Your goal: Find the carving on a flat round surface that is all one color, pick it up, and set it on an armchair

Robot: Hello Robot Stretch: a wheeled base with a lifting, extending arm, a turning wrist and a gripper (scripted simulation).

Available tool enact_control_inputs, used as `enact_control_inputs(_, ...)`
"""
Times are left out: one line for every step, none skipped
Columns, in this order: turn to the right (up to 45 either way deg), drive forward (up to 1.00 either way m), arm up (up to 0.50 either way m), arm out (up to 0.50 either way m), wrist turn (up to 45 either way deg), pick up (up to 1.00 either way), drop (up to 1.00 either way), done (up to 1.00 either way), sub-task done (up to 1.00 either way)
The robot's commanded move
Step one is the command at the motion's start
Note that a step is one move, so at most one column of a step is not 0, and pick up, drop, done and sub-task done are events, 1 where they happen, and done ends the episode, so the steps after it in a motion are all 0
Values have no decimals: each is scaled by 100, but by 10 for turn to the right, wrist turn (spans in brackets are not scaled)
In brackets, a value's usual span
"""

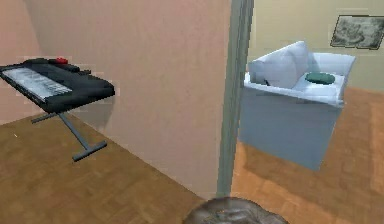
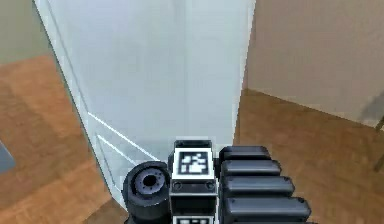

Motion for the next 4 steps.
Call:
enact_control_inputs(240,0,0,0,0,0,0,0,0)
enact_control_inputs(0,90,0,0,0,0,0,0,0)
enact_control_inputs(120,0,0,0,0,0,0,0,0)
enact_control_inputs(0,45,0,0,0,0,0,0,0)
